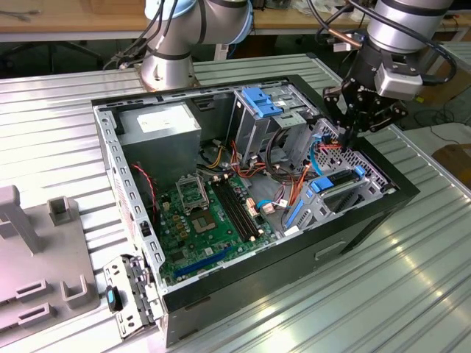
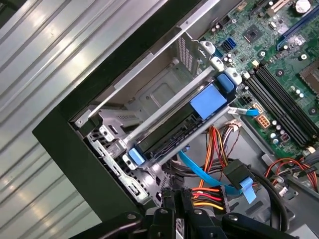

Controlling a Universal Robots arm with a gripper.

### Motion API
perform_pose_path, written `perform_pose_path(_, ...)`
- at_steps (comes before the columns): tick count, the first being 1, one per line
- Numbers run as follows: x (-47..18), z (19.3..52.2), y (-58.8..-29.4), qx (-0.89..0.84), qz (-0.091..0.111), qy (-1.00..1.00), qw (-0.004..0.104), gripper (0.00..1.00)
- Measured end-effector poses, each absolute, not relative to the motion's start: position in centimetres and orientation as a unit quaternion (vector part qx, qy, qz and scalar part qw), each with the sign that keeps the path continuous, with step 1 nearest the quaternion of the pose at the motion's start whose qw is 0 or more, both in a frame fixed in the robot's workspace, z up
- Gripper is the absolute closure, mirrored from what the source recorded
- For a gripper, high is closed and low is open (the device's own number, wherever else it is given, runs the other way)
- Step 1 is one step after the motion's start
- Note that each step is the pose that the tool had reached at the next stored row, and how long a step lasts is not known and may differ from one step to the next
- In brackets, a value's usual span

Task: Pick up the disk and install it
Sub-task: 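Insert the first disk wire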

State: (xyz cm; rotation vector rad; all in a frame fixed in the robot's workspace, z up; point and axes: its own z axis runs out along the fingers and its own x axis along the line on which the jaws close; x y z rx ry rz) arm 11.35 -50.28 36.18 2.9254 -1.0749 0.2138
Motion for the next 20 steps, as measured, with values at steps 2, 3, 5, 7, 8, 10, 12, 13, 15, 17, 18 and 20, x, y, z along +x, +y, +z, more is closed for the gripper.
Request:
perform_pose_path(2, 11.44, 36.17, -50.25, 0.932, 0.068, -0.357, 0.010, 0.84)
perform_pose_path(3, 11.45, 36.17, -50.25, 0.930, 0.068, -0.361, 0.010, 0.84)
perform_pose_path(5, 11.46, 36.14, -50.24, 0.926, 0.067, -0.370, 0.011, 0.84)
perform_pose_path(7, 11.46, 36.12, -50.24, 0.922, 0.067, -0.382, 0.012, 0.84)
perform_pose_path(8, 11.46, 36.10, -50.24, 0.918, 0.067, -0.390, 0.013, 0.84)
perform_pose_path(10, 11.46, 36.07, -50.24, 0.913, 0.066, -0.403, 0.014, 0.84)
perform_pose_path(12, 11.46, 36.05, -50.24, 0.906, 0.066, -0.418, 0.015, 0.84)
perform_pose_path(13, 11.46, 36.04, -50.24, 0.902, 0.066, -0.425, 0.015, 0.84)
perform_pose_path(15, 11.46, 36.01, -50.24, 0.896, 0.066, -0.439, 0.016, 0.84)
perform_pose_path(17, 11.46, 35.98, -50.24, 0.889, 0.065, -0.454, 0.017, 0.84)
perform_pose_path(18, 11.46, 35.96, -50.24, 0.884, 0.065, -0.463, 0.018, 0.84)
perform_pose_path(20, 11.46, 35.94, -50.24, 0.878, 0.065, -0.474, 0.019, 0.84)
